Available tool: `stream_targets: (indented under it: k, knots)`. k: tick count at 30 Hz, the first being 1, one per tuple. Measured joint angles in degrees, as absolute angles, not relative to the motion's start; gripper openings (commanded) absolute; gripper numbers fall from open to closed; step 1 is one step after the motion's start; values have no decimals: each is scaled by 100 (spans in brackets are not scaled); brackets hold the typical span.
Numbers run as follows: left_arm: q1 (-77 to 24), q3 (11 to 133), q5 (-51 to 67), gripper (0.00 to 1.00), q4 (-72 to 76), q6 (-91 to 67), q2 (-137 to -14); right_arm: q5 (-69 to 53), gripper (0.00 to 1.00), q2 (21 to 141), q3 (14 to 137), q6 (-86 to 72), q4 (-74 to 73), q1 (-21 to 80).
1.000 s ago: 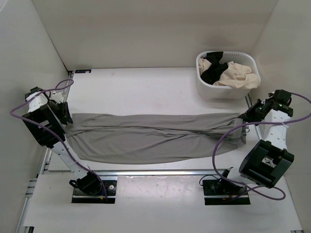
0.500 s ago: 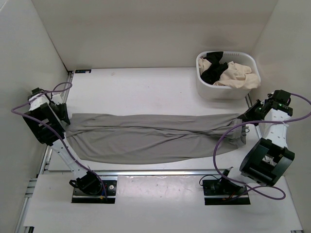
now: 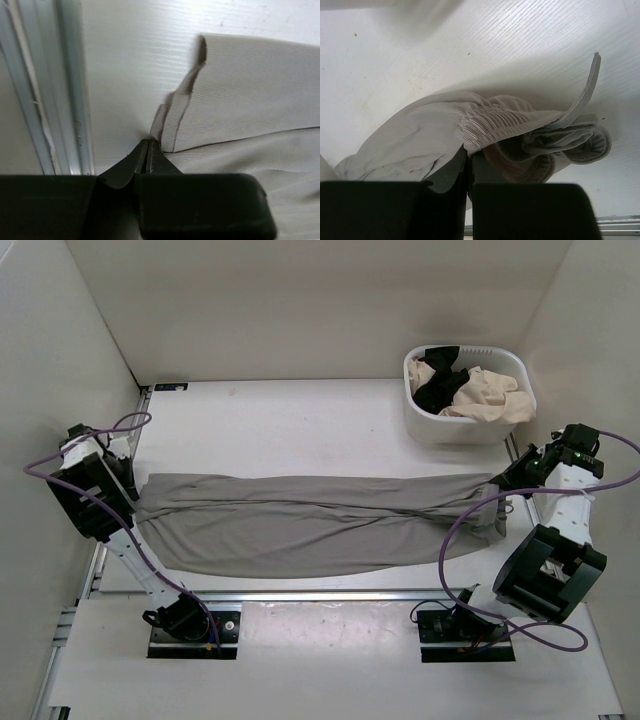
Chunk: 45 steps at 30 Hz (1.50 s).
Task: Fold and stack the trousers
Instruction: Flatten the trousers out
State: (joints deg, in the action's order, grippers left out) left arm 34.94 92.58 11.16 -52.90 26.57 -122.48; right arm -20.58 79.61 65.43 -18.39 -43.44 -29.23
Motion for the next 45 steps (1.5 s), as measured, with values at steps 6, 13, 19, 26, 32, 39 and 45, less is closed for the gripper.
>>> stream_targets:
  k: [6, 13, 19, 26, 32, 39, 45]
  knots:
    - [3492, 9439, 1459, 14, -5769, 2703, -12254, -2078, 0, 7964, 6591, -1839, -4348, -2923]
    - [3492, 9675, 1719, 14, -6010, 2742, -12121, -2080, 0, 7964, 6598, -1839, -4348, -2923]
    - [3492, 9843, 1852, 14, -6064, 2766, -11878, -2080, 0, 7975, 6602, -1839, -4351, -2923]
    - [3468, 9861, 1623, 65, -6101, 2818, -11848, -2104, 0, 8003, 6611, -1839, -4351, -2923]
    - [3465, 9341, 1275, 65, -5970, 2753, -11913, -2117, 0, 8007, 6624, -1839, -4348, -2923]
    - [3465, 9260, 1066, 30, -5830, 2648, -12206, -2139, 0, 8009, 6624, -1839, -4348, -2923]
    - [3463, 9260, 1031, 15, -5822, 2637, -12245, -2143, 0, 8009, 6624, -1839, -4348, -2923]
